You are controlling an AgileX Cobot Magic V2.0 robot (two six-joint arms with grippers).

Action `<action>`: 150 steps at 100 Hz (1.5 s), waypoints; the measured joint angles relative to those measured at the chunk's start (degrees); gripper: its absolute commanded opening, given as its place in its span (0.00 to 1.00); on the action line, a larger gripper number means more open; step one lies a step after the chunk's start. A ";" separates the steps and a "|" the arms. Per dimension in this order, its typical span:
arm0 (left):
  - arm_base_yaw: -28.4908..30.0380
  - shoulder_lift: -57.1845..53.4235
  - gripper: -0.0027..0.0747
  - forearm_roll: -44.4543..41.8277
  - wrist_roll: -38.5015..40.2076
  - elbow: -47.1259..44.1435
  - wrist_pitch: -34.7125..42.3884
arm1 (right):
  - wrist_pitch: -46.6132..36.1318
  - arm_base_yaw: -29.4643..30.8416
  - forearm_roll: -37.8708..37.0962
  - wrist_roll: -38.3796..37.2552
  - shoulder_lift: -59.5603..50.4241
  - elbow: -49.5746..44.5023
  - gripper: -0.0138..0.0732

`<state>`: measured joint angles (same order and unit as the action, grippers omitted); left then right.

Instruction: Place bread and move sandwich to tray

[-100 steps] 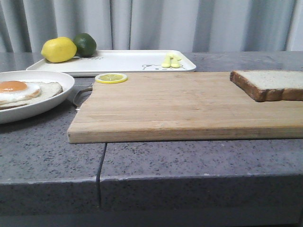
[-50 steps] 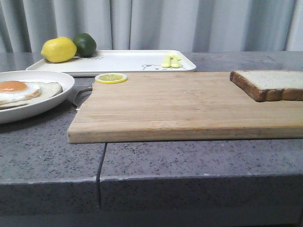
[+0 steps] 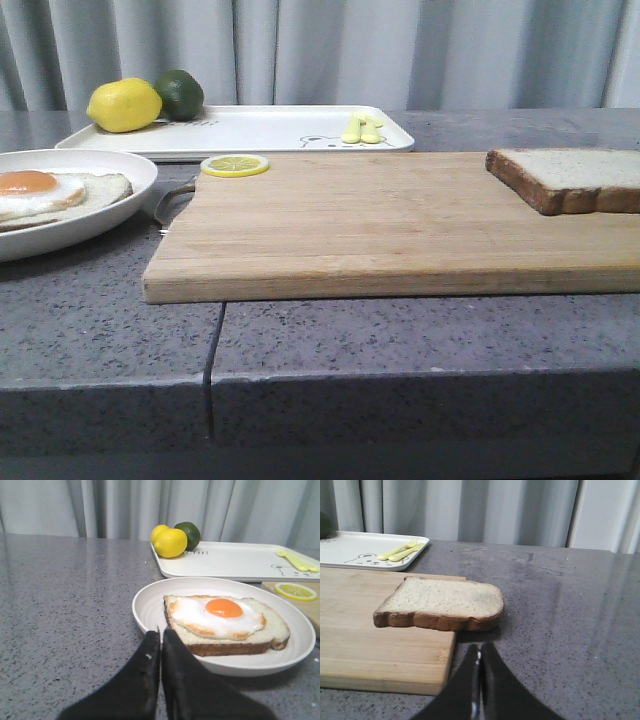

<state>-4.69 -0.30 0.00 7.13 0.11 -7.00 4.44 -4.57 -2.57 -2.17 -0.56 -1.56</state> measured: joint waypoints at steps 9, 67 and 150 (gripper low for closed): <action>0.00 0.00 0.01 3.48 0.00 0.00 0.93 | 0.00 0.00 1.16 -0.61 0.00 0.00 0.08; 0.00 14.66 0.01 12.06 1.95 25.97 -24.03 | 22.93 0.00 6.32 -3.25 6.14 18.87 0.08; 0.00 38.74 0.44 12.06 -7.13 44.13 -37.27 | 31.96 0.00 6.40 -3.25 28.04 35.41 0.70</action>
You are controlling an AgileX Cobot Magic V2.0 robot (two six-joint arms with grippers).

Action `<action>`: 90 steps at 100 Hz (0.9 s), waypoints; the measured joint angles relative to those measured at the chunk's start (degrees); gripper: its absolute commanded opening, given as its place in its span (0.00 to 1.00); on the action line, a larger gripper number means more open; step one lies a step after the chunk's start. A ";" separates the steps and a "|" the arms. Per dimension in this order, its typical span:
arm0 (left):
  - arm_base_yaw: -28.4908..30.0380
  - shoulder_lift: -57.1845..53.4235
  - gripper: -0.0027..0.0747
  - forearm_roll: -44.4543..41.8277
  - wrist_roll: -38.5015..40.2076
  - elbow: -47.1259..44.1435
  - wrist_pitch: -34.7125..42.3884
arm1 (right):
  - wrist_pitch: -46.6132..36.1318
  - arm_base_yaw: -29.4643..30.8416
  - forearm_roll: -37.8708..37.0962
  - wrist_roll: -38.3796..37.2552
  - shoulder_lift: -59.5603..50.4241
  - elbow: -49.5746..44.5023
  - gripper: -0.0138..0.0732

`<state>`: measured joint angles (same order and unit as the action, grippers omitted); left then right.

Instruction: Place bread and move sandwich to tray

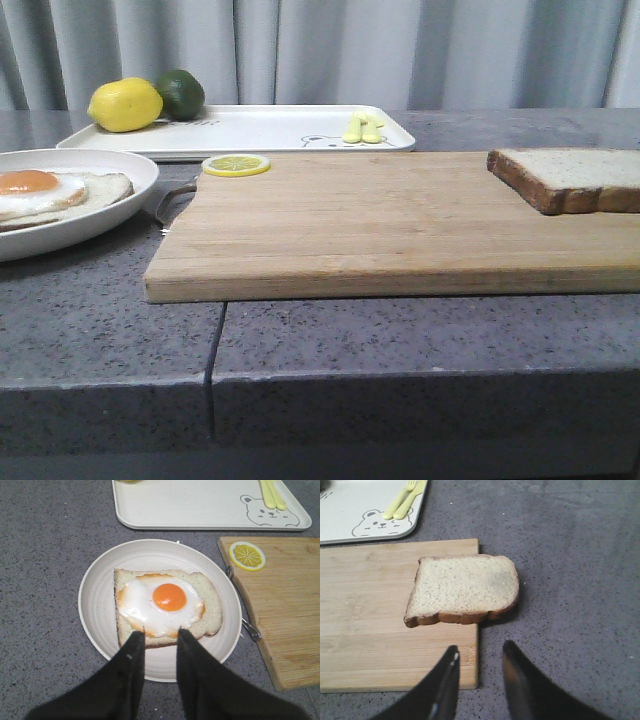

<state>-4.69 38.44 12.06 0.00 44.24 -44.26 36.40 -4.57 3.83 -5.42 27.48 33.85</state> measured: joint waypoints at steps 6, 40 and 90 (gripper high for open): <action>0.00 0.00 0.58 0.00 0.00 0.00 0.00 | 0.00 0.00 0.00 0.00 0.00 0.00 0.78; 0.00 0.00 0.68 0.00 0.00 0.00 0.00 | -1.84 0.00 0.00 0.00 0.00 0.00 0.81; 0.00 0.00 0.57 0.00 0.00 0.00 0.00 | -2.42 0.00 0.00 0.00 0.00 0.00 0.81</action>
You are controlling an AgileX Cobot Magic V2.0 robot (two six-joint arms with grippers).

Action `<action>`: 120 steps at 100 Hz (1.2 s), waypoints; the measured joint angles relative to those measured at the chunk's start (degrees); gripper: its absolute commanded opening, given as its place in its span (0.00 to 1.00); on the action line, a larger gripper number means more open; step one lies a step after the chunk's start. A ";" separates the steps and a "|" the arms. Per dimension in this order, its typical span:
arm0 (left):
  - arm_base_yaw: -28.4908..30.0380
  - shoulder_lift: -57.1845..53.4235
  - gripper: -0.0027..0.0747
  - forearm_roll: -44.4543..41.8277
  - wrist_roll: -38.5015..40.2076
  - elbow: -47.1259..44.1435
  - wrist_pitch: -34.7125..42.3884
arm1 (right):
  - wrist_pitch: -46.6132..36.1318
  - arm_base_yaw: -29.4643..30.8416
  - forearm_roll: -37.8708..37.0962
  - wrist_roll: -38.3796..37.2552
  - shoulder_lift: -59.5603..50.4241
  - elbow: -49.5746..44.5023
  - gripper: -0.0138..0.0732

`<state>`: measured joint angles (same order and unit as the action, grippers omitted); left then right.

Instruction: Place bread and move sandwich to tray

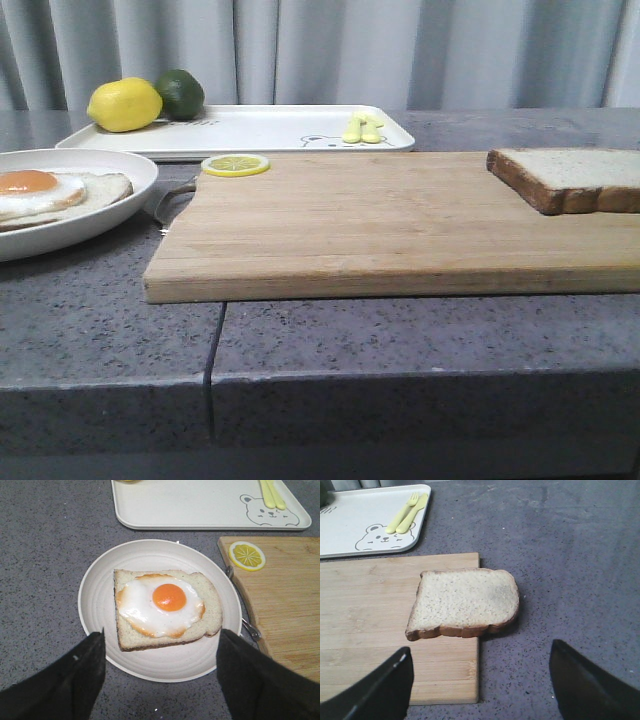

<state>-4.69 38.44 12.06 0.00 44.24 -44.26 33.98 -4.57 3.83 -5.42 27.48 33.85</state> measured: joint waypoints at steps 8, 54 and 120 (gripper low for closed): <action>0.00 0.00 0.56 0.00 0.00 0.00 0.00 | 0.00 0.00 0.00 0.00 0.00 0.00 0.81; 0.00 0.00 0.53 0.00 0.00 0.00 0.00 | 0.43 0.00 0.13 0.22 0.14 0.00 0.81; 0.00 0.00 0.53 0.00 0.00 0.00 0.00 | -3.89 14.10 38.18 36.50 12.41 0.00 0.81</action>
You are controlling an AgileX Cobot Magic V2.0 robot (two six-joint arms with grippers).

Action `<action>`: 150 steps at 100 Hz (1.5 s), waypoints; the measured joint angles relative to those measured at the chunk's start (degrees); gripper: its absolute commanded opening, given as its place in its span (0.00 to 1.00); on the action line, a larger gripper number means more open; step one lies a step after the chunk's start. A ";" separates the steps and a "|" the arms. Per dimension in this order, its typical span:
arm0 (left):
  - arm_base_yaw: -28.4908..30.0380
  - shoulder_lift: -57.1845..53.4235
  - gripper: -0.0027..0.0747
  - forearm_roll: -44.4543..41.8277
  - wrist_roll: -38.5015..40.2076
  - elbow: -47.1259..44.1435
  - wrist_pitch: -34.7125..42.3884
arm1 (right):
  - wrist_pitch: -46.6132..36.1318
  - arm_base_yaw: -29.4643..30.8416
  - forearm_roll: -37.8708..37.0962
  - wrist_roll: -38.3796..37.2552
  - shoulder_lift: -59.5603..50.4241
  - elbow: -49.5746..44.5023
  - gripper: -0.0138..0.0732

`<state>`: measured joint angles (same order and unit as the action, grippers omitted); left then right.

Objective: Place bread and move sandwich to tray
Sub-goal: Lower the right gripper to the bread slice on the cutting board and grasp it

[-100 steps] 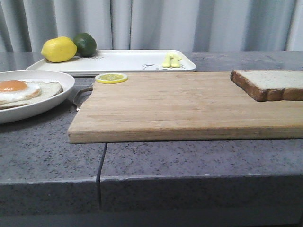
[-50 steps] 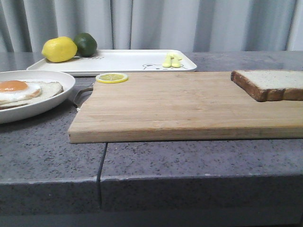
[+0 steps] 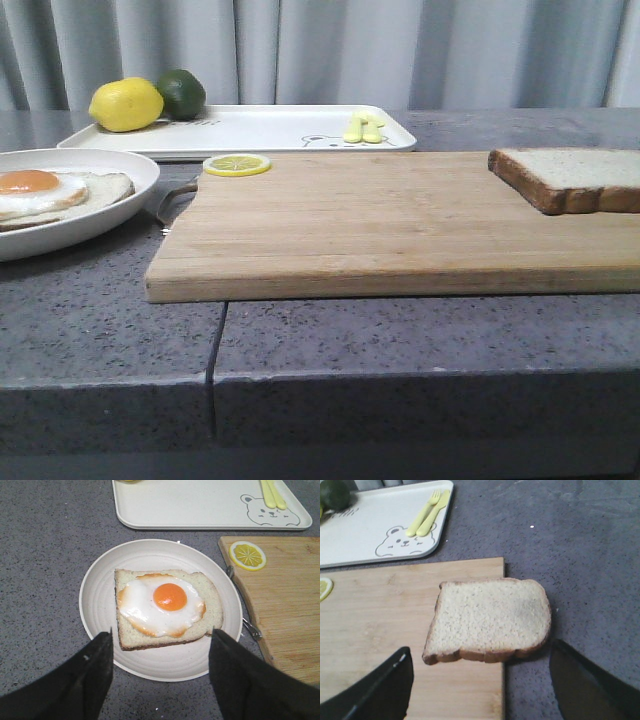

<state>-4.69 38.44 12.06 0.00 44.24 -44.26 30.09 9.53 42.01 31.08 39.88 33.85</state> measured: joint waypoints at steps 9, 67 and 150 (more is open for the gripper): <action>0.00 0.00 0.53 0.00 0.00 0.00 0.00 | -1.18 1.75 7.29 5.37 2.15 0.00 0.81; 0.00 0.00 0.53 0.00 0.00 0.00 0.00 | 2.55 13.10 29.37 17.72 16.65 0.00 0.81; 0.00 0.00 0.53 0.00 0.00 0.00 0.00 | 3.87 13.56 40.48 24.40 32.09 0.00 0.81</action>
<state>-4.69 38.44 12.06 0.00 44.24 -44.26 33.96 23.09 82.49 55.49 71.97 33.85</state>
